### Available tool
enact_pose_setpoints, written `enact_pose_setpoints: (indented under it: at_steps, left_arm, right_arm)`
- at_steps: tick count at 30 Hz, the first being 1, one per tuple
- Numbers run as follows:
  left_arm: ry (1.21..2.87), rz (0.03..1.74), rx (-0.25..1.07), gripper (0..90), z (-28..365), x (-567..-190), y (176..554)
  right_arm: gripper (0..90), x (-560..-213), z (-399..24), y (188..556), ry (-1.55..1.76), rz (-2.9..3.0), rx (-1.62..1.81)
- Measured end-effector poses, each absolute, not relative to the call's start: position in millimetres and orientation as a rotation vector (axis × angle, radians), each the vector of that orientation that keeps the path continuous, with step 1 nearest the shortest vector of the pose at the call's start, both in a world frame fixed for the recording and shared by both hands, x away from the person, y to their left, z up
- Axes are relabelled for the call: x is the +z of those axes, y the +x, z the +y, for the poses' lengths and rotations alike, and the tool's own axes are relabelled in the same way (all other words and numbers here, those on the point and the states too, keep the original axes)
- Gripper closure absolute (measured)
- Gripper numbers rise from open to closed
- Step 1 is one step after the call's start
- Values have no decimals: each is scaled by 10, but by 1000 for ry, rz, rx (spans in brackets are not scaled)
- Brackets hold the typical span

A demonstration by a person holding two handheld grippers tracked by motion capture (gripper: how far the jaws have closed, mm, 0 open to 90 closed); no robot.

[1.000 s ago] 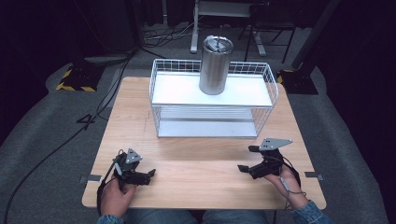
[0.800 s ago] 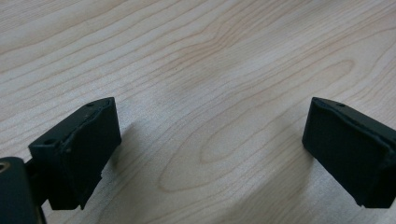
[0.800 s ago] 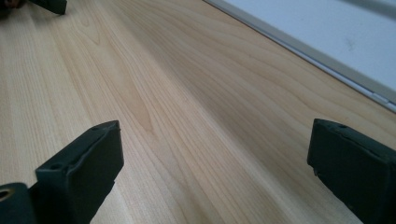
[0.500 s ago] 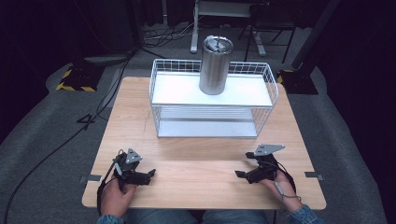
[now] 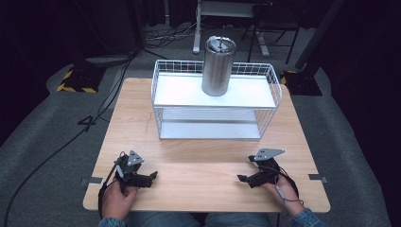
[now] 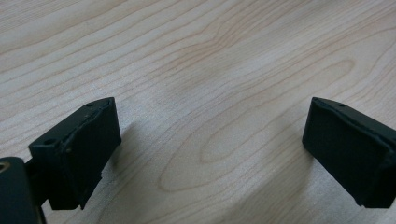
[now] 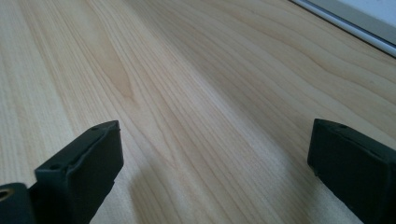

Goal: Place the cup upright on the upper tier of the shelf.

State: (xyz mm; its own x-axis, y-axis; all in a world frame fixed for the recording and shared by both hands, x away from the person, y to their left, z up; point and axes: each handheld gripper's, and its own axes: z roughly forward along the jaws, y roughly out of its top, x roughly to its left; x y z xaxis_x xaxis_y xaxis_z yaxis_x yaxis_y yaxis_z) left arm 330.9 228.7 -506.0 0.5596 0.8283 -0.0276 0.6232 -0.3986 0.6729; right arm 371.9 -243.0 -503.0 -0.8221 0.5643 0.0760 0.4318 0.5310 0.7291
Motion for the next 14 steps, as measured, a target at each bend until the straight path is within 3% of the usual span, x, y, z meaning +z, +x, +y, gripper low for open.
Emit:
enact_pose_setpoints:
  at_steps: [14]
  left_arm:
    - [2153,1158,414,48,2287,-5061,3309]
  right_arm:
    - [30,-5068,-2410,3683,797,2573,1082]
